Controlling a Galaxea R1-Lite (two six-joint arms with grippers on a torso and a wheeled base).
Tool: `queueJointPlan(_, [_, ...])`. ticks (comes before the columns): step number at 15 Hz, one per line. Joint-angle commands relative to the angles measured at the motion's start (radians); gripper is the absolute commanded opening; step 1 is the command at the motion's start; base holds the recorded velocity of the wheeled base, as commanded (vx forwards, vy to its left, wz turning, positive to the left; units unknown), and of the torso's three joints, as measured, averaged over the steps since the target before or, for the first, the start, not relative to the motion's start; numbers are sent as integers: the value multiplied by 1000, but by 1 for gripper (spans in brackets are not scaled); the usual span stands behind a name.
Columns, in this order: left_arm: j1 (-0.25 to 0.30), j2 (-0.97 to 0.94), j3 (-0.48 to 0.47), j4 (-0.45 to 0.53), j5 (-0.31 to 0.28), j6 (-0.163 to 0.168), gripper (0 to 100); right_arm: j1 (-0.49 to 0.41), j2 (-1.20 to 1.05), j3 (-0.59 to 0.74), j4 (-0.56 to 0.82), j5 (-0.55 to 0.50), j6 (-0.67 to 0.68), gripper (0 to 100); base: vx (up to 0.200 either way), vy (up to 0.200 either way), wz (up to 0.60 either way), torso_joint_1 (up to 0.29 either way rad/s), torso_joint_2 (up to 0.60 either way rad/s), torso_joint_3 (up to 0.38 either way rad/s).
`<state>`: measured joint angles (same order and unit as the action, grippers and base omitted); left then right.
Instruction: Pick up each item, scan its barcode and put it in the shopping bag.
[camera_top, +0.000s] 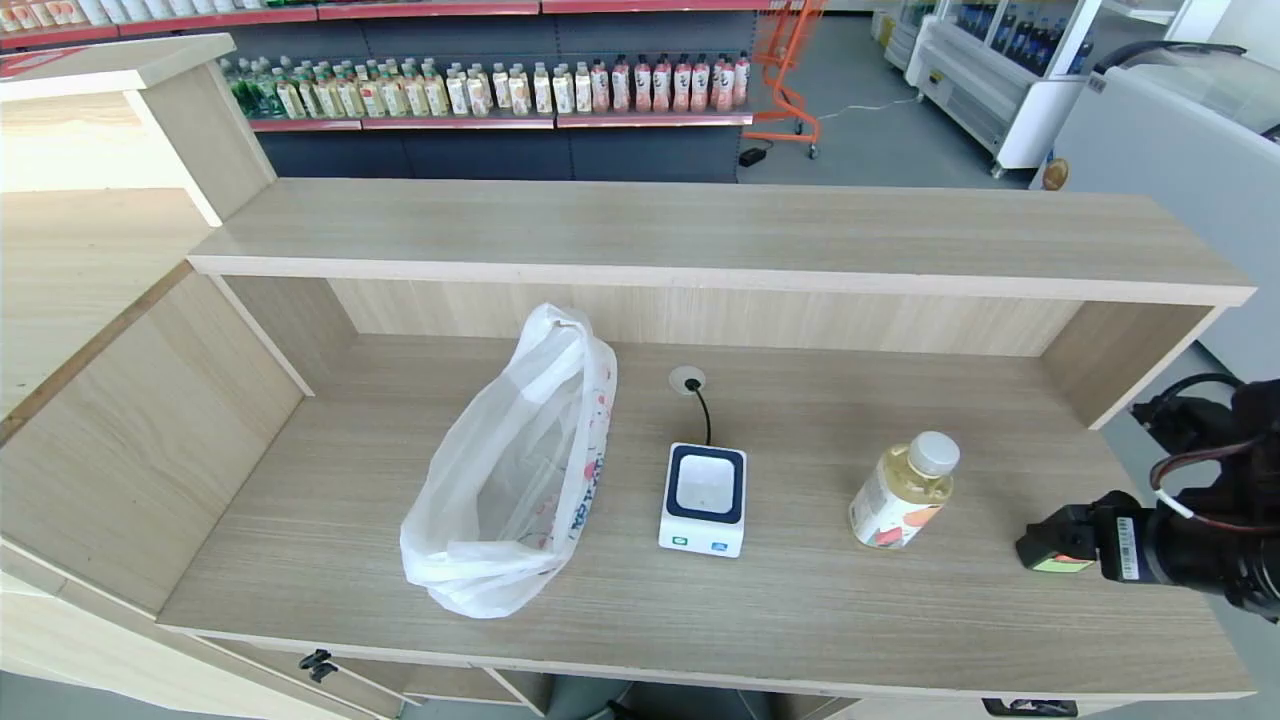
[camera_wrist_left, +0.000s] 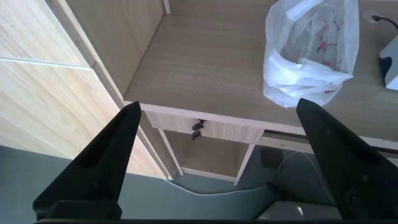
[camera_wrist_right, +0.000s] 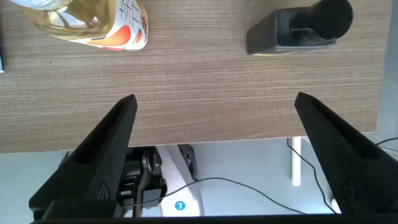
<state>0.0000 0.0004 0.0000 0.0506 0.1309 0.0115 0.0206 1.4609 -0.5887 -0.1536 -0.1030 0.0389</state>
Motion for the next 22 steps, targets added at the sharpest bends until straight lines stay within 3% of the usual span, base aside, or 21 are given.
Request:
queueJointPlan(1, [0, 0, 0, 0, 1, 1, 100, 85, 187, 29, -116, 0, 4, 100, 0, 0, 0, 0, 0, 0])
queueJointPlan(5, [0, 0, 0, 0, 1, -1, 100, 177, 289, 56, -297, 0, 6, 100, 0, 0, 0, 0, 0, 0])
queueJointPlan(11, [0, 0, 0, 0, 1, -1, 100, 193, 446, 102, -641, -6, 6, 100, 0, 0, 0, 0, 0, 0])
queueJointPlan(22, [0, 0, 0, 0, 1, 1, 100, 266, 604, 58, -917, -7, 9, 100, 0, 0, 0, 0, 0, 0])
